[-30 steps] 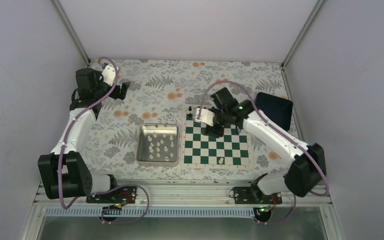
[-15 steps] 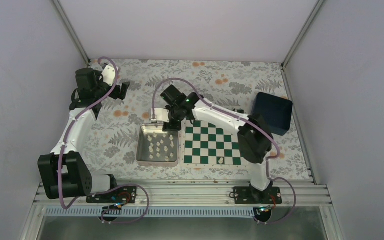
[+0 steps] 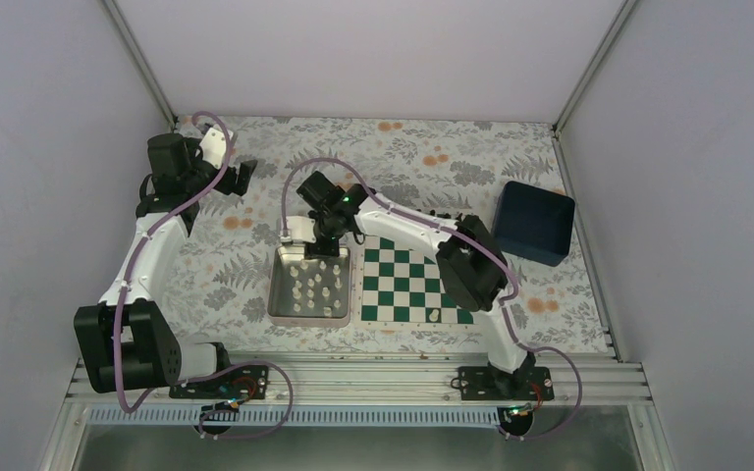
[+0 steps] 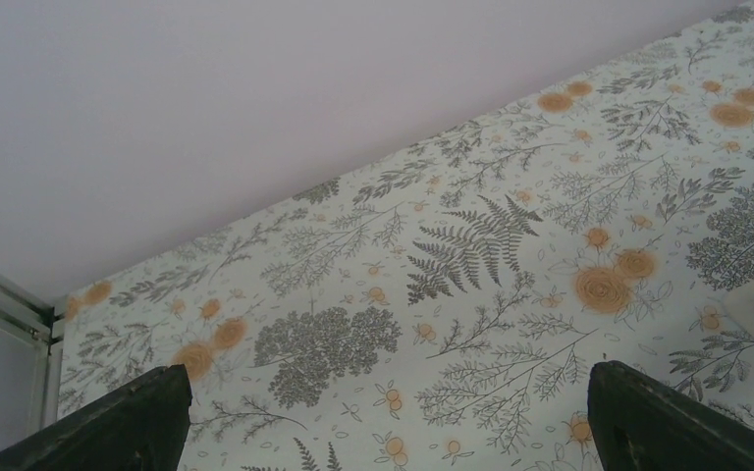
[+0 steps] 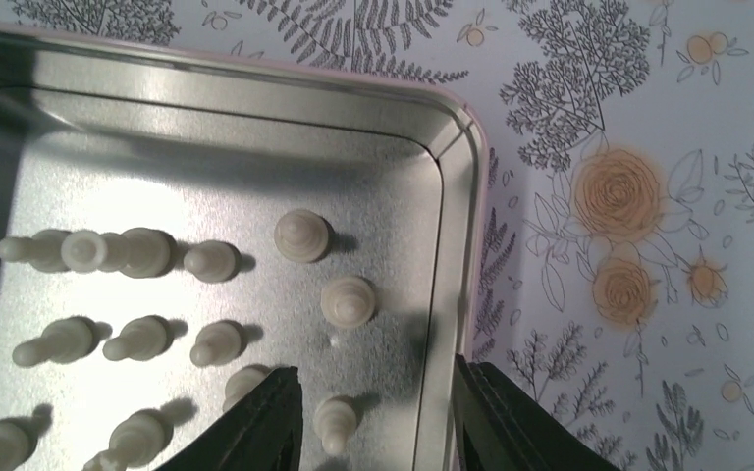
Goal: Set up the chess pieces on the board
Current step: Pick up the chess piece from the storage box, then place the chess piece on the chessboard.
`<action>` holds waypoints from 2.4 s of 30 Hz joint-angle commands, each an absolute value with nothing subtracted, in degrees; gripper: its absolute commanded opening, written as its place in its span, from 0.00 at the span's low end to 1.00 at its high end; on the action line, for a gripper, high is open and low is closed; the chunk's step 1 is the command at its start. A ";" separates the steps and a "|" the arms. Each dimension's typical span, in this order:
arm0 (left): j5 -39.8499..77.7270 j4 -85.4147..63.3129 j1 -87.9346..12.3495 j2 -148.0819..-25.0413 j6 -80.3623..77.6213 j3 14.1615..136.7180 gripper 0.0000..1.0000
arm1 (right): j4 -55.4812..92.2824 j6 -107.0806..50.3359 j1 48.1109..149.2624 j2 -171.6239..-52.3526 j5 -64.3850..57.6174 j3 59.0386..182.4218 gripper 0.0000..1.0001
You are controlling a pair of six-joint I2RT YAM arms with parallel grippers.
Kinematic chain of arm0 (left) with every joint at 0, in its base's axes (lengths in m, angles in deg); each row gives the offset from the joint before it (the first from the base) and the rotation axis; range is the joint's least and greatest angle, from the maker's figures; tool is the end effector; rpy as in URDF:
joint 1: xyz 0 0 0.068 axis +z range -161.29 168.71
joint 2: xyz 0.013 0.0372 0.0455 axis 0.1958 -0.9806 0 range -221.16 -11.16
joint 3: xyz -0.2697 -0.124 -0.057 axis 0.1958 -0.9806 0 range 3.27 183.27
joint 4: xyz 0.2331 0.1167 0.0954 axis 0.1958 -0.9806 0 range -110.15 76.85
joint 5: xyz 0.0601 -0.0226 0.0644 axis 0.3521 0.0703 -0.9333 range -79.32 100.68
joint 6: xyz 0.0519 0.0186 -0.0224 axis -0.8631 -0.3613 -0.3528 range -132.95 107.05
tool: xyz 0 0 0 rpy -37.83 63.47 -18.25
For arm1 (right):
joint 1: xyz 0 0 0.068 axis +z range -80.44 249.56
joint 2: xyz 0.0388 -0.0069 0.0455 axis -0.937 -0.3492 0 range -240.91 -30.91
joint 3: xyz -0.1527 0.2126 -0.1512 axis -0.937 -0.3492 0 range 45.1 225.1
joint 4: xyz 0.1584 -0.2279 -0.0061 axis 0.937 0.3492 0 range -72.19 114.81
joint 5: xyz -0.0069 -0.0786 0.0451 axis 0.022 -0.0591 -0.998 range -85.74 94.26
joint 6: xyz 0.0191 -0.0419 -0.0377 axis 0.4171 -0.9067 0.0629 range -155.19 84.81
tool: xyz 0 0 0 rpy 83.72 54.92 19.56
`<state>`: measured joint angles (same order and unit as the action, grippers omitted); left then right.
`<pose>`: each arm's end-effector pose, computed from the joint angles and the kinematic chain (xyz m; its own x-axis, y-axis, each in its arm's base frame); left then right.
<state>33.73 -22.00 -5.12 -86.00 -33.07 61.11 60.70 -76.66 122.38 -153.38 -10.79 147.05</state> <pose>0.3140 0.0168 0.3286 -0.3206 0.2837 -0.9037 0.3853 0.9106 0.1492 0.2910 0.4025 0.2224 0.1511 -0.8591 -0.4890 -0.9870 -0.1039 -0.1224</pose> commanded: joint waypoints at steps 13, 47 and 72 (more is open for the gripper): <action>35.38 -20.93 -4.88 -85.33 -32.81 61.53 1.00 | 60.61 -76.32 123.56 -158.20 -14.61 150.53 0.29; 35.92 -20.62 -4.88 -85.49 -32.90 61.10 1.00 | 59.70 -75.41 125.33 -158.80 -10.91 150.12 0.06; 34.23 -21.46 -4.88 -86.12 -32.99 62.46 1.00 | 61.98 -72.65 116.23 -115.97 -11.45 108.91 0.04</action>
